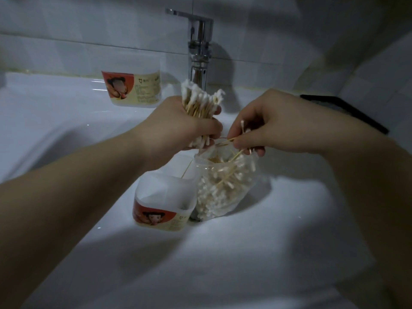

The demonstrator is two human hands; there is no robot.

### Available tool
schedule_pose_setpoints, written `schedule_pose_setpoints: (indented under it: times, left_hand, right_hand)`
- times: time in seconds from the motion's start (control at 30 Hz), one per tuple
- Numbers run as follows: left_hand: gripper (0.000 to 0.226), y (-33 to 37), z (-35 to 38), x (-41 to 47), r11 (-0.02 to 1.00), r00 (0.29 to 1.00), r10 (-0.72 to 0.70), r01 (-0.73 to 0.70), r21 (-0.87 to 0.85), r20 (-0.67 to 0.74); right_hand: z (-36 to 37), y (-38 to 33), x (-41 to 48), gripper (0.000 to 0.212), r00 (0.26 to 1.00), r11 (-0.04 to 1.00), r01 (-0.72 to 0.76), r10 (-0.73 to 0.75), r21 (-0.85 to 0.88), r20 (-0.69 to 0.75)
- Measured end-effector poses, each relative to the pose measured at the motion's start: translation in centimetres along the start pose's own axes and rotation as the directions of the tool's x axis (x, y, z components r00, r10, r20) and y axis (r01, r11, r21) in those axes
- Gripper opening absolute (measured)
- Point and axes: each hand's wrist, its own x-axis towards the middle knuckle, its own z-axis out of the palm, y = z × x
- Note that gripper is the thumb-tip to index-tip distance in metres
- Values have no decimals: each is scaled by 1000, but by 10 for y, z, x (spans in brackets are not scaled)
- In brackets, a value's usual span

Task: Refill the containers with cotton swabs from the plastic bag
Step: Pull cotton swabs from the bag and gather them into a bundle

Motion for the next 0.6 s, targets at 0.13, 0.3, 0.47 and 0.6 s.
schedule_pose_setpoints:
  times: [0.13, 0.3, 0.47, 0.6]
  left_hand:
    - [21, -1, -1, -1, 983, 999, 36, -39, 178, 21]
    - [15, -2, -2, -2, 959, 991, 52, -83, 270, 120]
    - [14, -1, -5, -2, 942, 984, 59, -111, 316, 170]
    - [12, -1, -7, -1, 893, 987, 28, -97, 440, 161]
  right_hand:
    - [-1, 0, 1, 7, 997, 992, -26, 35, 122, -76]
    - [3, -5, 1, 6, 998, 993, -5, 12, 121, -57]
    - [5, -6, 2, 10, 998, 980, -11, 24, 199, -63]
    - [6, -3, 2, 15, 998, 987, -43, 50, 155, -42]
